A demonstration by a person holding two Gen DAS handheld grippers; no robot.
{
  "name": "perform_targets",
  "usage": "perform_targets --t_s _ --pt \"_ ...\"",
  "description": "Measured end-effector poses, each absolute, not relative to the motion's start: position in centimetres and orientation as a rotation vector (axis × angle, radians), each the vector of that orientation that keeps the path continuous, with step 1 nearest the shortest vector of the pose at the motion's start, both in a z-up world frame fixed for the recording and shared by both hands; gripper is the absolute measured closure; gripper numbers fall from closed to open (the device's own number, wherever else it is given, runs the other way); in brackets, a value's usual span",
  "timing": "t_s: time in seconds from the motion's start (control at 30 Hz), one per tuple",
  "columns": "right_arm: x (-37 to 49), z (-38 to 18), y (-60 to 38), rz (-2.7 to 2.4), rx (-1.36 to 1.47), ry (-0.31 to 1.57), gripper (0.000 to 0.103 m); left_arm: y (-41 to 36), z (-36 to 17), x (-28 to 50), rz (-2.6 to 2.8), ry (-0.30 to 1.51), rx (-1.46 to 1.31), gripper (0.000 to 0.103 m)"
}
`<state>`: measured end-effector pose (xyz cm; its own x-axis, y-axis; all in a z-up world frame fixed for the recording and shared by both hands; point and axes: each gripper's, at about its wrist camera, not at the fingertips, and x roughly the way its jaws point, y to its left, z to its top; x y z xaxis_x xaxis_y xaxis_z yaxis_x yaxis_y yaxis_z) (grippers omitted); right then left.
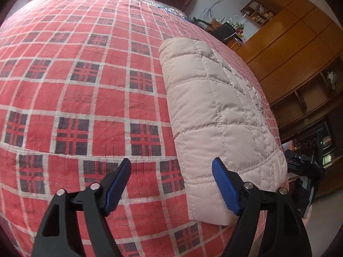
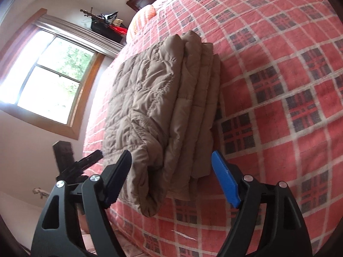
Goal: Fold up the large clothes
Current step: 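Grasp the folded jacket bundle edge with both tools and lift it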
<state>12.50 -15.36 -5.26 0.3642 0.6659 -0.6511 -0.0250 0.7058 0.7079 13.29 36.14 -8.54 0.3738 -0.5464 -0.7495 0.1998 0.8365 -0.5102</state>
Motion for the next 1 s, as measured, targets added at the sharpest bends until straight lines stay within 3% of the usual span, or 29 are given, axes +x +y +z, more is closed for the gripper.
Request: perform_targets --t_s 0.63,0.7,0.77,0.87,1.0 --pt "16.6 -10.7 -13.5 0.618 0.755 1.169 0.005 31.5 -12.8 17.9 -0.776 1.197 -0.612 0.018" --pt "16.6 -10.5 -13.3 0.611 0.717 1.162 0.009 31.0 -12.7 17.9 -0.781 1.191 -0.585 0.019" --pt "16.4 -10.0 -13.0 0.595 0.676 1.151 0.032 30.8 -12.5 17.9 -0.781 1.185 -0.576 0.024" --pt "15.4 -9.0 -12.9 0.582 0.641 1.120 0.050 30.7 -11.7 17.3 -0.783 1.157 -0.533 0.040" --pt "14.8 -7.7 -12.0 0.600 0.616 1.073 0.064 30.3 -10.9 16.8 -0.781 1.120 -0.513 0.051"
